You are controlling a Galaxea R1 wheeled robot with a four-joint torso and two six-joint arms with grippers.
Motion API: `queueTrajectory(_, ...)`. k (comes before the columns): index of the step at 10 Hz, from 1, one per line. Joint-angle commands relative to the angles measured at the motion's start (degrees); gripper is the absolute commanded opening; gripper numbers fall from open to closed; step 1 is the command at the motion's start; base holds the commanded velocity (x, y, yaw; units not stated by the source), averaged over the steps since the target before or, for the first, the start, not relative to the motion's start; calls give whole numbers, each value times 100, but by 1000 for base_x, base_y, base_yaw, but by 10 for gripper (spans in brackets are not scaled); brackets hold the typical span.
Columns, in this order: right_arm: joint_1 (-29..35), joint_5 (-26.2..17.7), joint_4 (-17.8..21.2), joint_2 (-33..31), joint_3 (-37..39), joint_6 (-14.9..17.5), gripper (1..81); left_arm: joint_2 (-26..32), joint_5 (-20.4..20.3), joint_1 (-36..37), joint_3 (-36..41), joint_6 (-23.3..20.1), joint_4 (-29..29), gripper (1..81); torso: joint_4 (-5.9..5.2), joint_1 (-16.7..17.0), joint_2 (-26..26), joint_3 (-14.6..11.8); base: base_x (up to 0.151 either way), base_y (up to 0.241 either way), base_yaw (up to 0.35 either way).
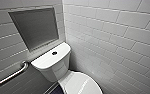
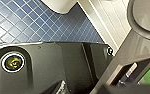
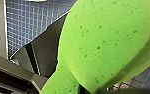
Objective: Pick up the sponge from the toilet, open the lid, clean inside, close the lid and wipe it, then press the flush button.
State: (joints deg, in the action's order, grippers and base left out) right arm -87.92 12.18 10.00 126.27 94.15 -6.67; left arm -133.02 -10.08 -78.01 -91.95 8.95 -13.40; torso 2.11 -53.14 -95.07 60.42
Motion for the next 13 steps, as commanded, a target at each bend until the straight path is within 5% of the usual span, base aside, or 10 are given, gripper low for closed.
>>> queueTrajectory(1,-90,-50,-7,-240,242,-27,10,153,270,641,133,607,259,811,0,0,0,0,0,0,0)
queueTrajectory(4,-99,65,-68,-257,305,-54,10,100,683,1238,125,1241,259,811,0,0,0,0,0,0,0)
queueTrajectory(7,-82,57,-94,-144,199,-36,10,-154,726,1748,11,1408,504,811,0,0,0,0,0,0,0)
queueTrajectory(10,-108,57,-94,-73,226,-28,10,-638,1386,2398,-402,1408,944,811,0,0,0,0,0,0,0)
queueTrajectory(12,-108,65,-50,-47,261,-45,10,-796,1421,2575,-411,1417,971,811,0,0,0,0,0,0,0)
queueTrajectory(13,-125,65,-59,-29,261,-45,10,-840,1421,2646,-403,1417,971,811,0,-2,0,182,0,0,0)
